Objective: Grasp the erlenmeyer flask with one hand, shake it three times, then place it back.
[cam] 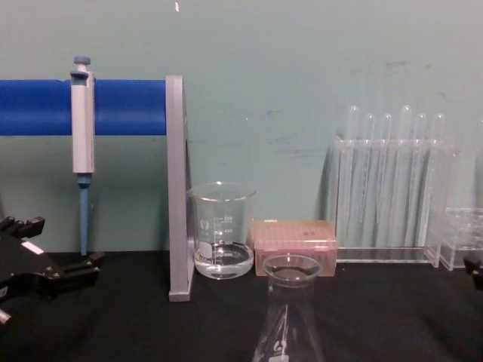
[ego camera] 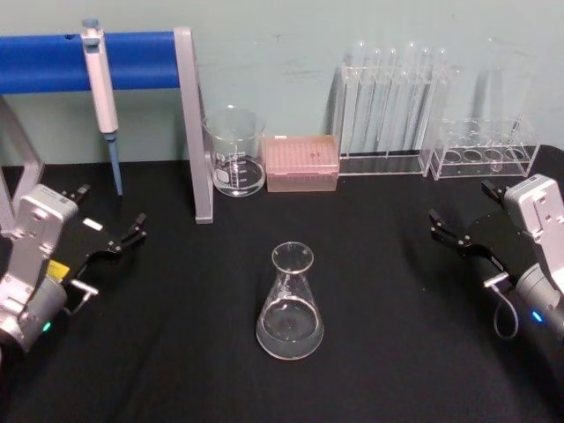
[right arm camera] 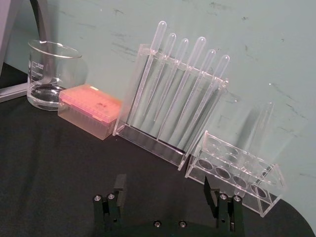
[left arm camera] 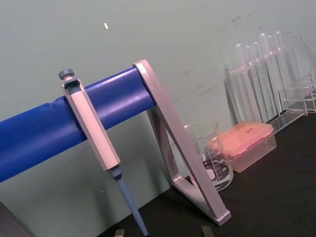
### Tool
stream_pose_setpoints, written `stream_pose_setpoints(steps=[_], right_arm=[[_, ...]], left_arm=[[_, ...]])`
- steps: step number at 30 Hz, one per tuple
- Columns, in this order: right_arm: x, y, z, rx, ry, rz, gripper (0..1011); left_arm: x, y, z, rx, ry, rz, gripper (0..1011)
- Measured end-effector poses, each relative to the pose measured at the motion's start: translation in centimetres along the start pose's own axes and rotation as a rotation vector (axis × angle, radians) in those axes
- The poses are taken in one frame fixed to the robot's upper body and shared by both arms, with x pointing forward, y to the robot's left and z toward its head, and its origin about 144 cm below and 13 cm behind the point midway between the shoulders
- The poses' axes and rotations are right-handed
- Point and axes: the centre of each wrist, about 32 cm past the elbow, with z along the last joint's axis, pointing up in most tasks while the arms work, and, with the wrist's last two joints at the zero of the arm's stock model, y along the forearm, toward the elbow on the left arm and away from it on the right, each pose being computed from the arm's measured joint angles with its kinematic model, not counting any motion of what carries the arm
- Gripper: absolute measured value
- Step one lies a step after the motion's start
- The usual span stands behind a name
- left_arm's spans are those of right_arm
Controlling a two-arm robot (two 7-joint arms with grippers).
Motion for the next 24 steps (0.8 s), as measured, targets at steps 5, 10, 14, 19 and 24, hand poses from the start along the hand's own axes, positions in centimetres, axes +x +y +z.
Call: stream_pose_setpoints(steps=[5,10,14,19,24], right_arm=[[0.0,0.0,0.0,0.0,0.0,0.0,1000],[0.0,0.0,0.0,0.0,0.0,0.0,1000],[0.0,0.0,0.0,0.0,0.0,0.0,1000],[0.0,0.0,0.0,0.0,0.0,0.0,1000],[0.0,0.0,0.0,0.0,0.0,0.0,1000]], left_arm=[[0.0,0.0,0.0,0.0,0.0,0.0,1001],[0.0,0.0,0.0,0.0,0.0,0.0,1001],[0.0,0.0,0.0,0.0,0.0,0.0,1001],[0.0,0.0,0.0,0.0,0.0,0.0,1001],[0.0,0.0,0.0,0.0,0.0,0.0,1001]])
